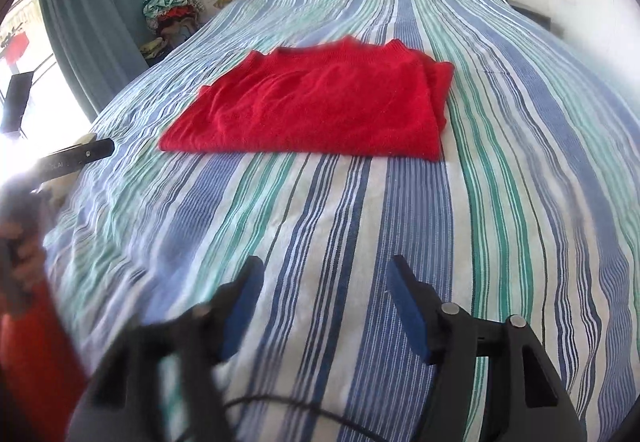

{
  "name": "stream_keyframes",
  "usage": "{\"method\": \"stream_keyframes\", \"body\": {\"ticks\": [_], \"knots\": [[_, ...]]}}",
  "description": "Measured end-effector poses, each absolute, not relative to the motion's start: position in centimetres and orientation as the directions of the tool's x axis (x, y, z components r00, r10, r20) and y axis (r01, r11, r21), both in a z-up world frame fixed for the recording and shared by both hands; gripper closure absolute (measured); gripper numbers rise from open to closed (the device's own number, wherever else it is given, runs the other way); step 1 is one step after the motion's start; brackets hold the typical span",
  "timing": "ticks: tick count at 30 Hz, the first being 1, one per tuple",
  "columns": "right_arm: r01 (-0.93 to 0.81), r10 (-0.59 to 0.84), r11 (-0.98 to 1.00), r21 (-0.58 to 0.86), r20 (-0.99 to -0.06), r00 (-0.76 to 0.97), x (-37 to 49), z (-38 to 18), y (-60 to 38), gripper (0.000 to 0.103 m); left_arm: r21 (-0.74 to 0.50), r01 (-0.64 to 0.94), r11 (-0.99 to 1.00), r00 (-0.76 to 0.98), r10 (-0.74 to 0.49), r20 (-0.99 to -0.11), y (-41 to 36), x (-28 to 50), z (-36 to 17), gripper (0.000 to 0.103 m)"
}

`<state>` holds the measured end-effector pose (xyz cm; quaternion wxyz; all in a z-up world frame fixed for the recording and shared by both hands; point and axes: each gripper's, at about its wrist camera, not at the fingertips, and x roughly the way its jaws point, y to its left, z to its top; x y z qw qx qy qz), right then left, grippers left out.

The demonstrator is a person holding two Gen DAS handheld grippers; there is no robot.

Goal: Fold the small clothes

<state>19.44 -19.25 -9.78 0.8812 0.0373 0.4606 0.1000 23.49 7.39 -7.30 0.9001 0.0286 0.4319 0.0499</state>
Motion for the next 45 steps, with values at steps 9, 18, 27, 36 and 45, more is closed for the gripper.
{"method": "stream_keyframes", "body": {"ticks": [9,18,27,36,45], "knots": [[-0.031,0.102,0.994,0.102,-0.839,0.535,19.7,-13.4,-19.8,0.028,0.172,-0.073,0.982,0.516,0.185,-0.836,9.1,22.3,-16.8,0.005],[-0.047,0.064,0.998,0.045,-0.821,0.568,18.8,-16.3,-19.0,0.010,0.044,-0.104,0.994,0.578,0.096,-0.811,10.7,21.1,-17.7,0.000],[-0.052,0.072,0.997,0.051,-0.798,0.598,18.6,-16.7,-19.2,0.005,-0.092,-0.191,0.977,0.609,0.045,-0.792,12.4,24.3,-12.6,0.001],[-0.057,0.078,0.997,0.055,-0.796,0.600,18.7,-16.8,-19.2,0.004,-0.014,-0.185,0.983,0.578,0.097,-0.810,13.1,26.0,-17.4,0.000],[-0.057,0.080,0.997,0.057,-0.793,0.604,18.6,-16.8,-19.2,0.003,-0.017,-0.185,0.983,0.565,0.092,-0.820,13.0,26.5,-17.7,0.000]]}}
